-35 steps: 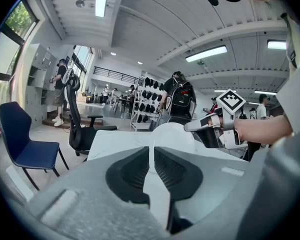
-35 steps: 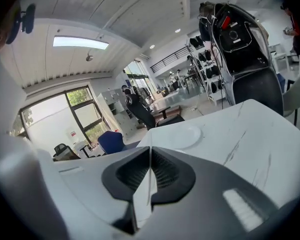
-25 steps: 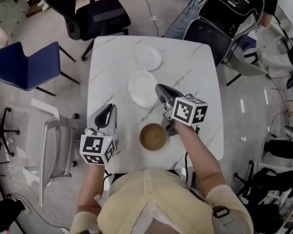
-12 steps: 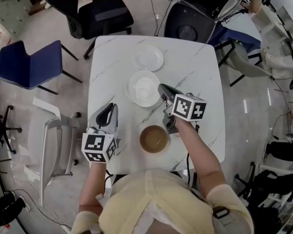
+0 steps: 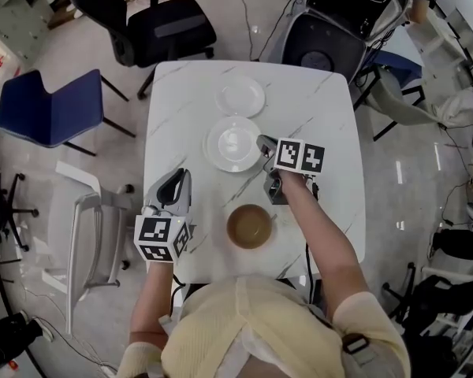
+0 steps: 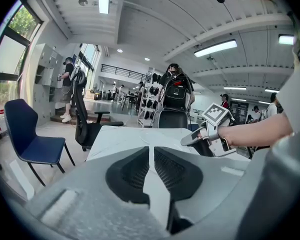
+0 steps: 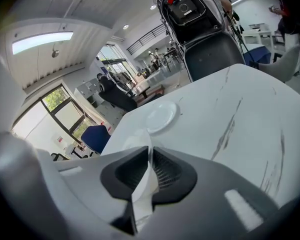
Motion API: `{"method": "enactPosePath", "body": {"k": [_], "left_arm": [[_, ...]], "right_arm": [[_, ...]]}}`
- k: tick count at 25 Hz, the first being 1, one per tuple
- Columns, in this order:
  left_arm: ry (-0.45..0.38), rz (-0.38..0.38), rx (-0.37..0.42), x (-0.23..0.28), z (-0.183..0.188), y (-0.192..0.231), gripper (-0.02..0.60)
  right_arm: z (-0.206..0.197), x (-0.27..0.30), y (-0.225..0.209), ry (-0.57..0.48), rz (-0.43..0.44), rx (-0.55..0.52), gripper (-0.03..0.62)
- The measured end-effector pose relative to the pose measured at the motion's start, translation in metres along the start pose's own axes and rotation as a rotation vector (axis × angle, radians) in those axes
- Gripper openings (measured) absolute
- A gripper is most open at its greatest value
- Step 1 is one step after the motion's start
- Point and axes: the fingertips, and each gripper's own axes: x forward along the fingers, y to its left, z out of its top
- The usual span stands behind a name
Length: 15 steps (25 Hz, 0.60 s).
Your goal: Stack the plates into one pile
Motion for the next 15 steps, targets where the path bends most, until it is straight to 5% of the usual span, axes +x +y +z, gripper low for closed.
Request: {"method": "enactPosePath", "body": {"k": [9, 15], "left_arm": [[0.004, 0.014, 0.004, -0.007, 0.000, 0.006, 0.021], [0.011, 0.006, 0.013, -0.010, -0.002, 0.007, 0.021]], "right_arm": [[-0.011, 0.016, -0.009, 0.079, -0.054, -0.018, 0.044], [-0.014, 0.016, -0.009, 0.079, -0.089, -0.121, 0.054]]}}
